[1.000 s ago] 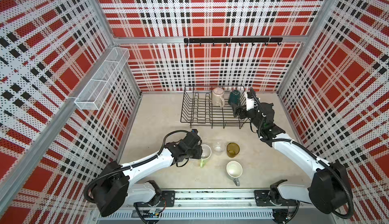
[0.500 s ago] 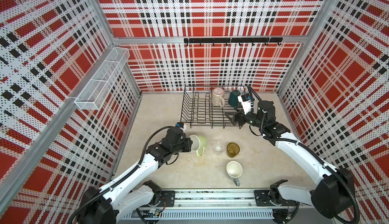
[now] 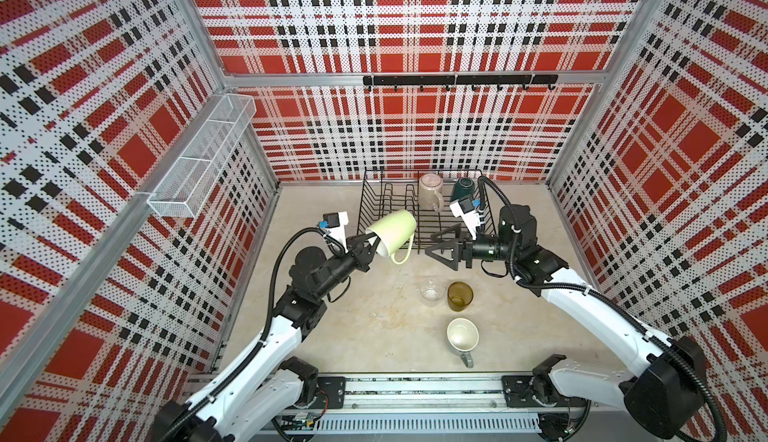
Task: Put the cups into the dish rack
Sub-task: 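Carry the light-green mug toward the right gripper while the right gripper reaches for it, then grasp the light-green mug's rim with the right gripper and open the left gripper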
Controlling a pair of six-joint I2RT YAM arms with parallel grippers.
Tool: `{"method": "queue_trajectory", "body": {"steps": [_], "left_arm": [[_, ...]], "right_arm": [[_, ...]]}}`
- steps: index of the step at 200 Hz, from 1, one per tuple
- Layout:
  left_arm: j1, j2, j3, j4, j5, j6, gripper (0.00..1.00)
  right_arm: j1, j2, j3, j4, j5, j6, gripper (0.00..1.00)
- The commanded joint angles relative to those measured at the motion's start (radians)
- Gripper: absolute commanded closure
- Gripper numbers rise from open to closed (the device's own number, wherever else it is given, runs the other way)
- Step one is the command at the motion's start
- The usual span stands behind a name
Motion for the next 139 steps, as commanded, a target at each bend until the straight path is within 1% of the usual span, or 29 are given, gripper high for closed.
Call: {"method": "queue_trajectory", "body": {"steps": [1, 18, 33, 48, 65, 73, 88, 114, 123, 139], "left_arm": [[-0.004, 0.04, 0.035, 0.281, 0.124, -0.041, 1.0], [-0.023, 0.061, 0.042, 0.325, 0.164, -0.043, 1.0], [-0.049, 0.07, 0.044, 0.348, 0.18, -0.033, 1.0], [-0.076, 0.081, 0.049, 0.351, 0.187, -0.022, 1.0], [-0.088, 0.088, 0.044, 0.372, 0.177, -0.035, 1.0], [-0.089, 0.09, 0.041, 0.384, 0.17, -0.043, 1.0], [-0.089, 0.095, 0.04, 0.392, 0.15, -0.053, 1.0], [-0.087, 0.104, 0.04, 0.399, 0.115, -0.063, 1.0], [-0.089, 0.111, 0.039, 0.407, 0.112, -0.066, 1.0], [-0.088, 0.125, 0.037, 0.431, 0.112, -0.078, 1.0]], "right_arm": [[0.018, 0.009, -0.029, 0.146, -0.08, 0.144, 0.19], [0.037, 0.024, -0.032, 0.15, -0.08, 0.148, 0.22], [0.046, 0.037, -0.051, 0.229, -0.105, 0.199, 0.26], [0.048, 0.058, -0.071, 0.353, -0.139, 0.283, 0.35], [0.053, 0.083, -0.077, 0.427, -0.155, 0.329, 0.45], [0.056, 0.088, -0.088, 0.49, -0.164, 0.362, 0.5], [0.057, 0.096, -0.103, 0.585, -0.171, 0.422, 0.55], [0.068, 0.095, -0.103, 0.603, -0.169, 0.426, 0.56], [0.07, 0.097, -0.104, 0.603, -0.166, 0.425, 0.57], [0.075, 0.105, -0.109, 0.635, -0.167, 0.441, 0.66]]}}
